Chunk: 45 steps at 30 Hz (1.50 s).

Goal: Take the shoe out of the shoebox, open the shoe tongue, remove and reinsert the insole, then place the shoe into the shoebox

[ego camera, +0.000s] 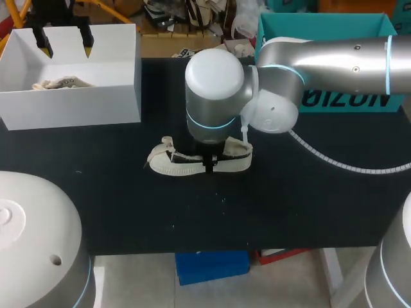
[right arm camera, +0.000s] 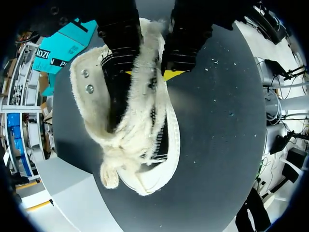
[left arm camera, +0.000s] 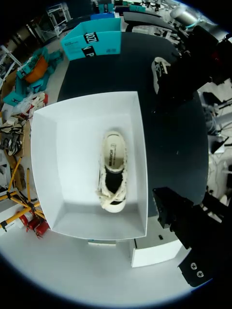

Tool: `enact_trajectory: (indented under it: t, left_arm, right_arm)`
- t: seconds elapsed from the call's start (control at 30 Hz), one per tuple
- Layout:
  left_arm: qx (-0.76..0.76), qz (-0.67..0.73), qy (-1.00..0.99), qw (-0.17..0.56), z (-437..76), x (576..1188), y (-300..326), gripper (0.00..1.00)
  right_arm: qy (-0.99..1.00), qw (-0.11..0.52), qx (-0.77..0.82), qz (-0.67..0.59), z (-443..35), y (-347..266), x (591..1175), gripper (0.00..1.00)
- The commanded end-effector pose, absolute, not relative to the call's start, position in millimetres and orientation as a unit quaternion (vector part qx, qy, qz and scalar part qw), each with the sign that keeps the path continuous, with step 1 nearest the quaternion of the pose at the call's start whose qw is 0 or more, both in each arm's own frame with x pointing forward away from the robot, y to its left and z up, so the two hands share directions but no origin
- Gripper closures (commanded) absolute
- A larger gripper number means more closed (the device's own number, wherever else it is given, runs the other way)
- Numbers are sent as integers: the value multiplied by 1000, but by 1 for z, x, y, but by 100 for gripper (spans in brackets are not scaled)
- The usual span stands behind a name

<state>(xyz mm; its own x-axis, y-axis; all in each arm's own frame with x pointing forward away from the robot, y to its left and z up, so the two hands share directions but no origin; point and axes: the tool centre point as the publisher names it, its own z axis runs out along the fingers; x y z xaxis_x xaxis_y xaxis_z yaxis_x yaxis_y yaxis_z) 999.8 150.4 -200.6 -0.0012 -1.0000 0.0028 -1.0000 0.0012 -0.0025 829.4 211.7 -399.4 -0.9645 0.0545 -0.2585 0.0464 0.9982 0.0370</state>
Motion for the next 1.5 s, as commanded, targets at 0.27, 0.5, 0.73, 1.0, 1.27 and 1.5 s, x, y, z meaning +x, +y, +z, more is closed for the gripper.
enact_trajectory:
  t: [0.27,0.5,0.73,1.0,1.27,1.5]
  left_arm:
    - [707,1,-707,0,-200,1000,150,0]
    - [707,1,-707,0,-200,1000,150,0]
    - [707,1,-707,0,-200,1000,150,0]
    - [707,1,-707,0,-200,1000,150,0]
    - [707,1,-707,0,-200,1000,150,0]
    - [707,1,-707,0,-200,1000,150,0]
  right_arm:
    - [989,142,36,12,-340,180,821,0]
    - [993,110,-18,39,-309,162,820,0]
    - [990,79,-85,82,-294,135,826,0]
    - [984,65,-105,132,-289,124,828,0]
    - [984,65,-105,132,-289,124,828,0]
    - [984,65,-105,132,-289,124,828,0]
